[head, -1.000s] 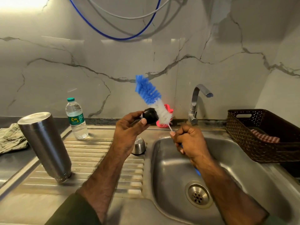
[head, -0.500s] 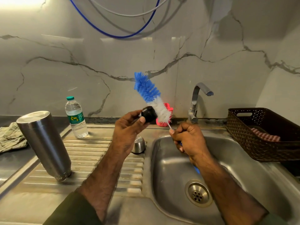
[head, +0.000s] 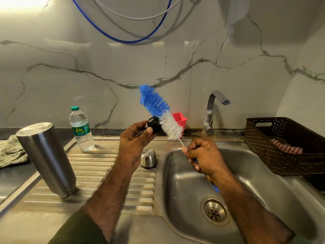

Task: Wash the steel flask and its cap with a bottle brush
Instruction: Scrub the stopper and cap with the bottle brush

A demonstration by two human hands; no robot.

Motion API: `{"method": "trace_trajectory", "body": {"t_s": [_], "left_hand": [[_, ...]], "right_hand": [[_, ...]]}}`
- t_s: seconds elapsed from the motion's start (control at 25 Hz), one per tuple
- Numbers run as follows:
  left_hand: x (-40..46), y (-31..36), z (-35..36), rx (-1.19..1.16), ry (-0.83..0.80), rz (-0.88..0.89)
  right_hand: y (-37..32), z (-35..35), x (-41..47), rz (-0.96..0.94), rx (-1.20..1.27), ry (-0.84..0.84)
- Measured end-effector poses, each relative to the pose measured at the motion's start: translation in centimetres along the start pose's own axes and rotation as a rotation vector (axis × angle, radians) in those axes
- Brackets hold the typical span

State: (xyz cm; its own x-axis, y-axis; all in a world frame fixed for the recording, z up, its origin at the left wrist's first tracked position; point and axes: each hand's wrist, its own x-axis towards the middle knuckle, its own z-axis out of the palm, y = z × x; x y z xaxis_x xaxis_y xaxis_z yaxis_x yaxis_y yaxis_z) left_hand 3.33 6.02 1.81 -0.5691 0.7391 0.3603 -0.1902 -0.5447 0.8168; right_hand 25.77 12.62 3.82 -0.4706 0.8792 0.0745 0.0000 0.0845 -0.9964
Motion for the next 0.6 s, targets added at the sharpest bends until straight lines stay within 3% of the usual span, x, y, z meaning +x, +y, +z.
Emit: {"method": "trace_trajectory", "body": {"t_s": [0.24, 0.4, 0.6], "left_hand": [[-0.7, -0.6, 0.9, 0.059, -0.176, -0.021], [0.2, -0.3, -0.1, -0.081, 0.05, -0.041], [-0.5, -1.1, 0.7, 0.247, -0.055, 0.026]], "right_hand": [[-0.1, 0.0, 0.6, -0.028, 0.034, 0.078], [0.3, -0.2, 0.1, -0.016, -0.013, 0.024], [0.4, 0.8, 0.8, -0.058, -0.055, 0.074]]}}
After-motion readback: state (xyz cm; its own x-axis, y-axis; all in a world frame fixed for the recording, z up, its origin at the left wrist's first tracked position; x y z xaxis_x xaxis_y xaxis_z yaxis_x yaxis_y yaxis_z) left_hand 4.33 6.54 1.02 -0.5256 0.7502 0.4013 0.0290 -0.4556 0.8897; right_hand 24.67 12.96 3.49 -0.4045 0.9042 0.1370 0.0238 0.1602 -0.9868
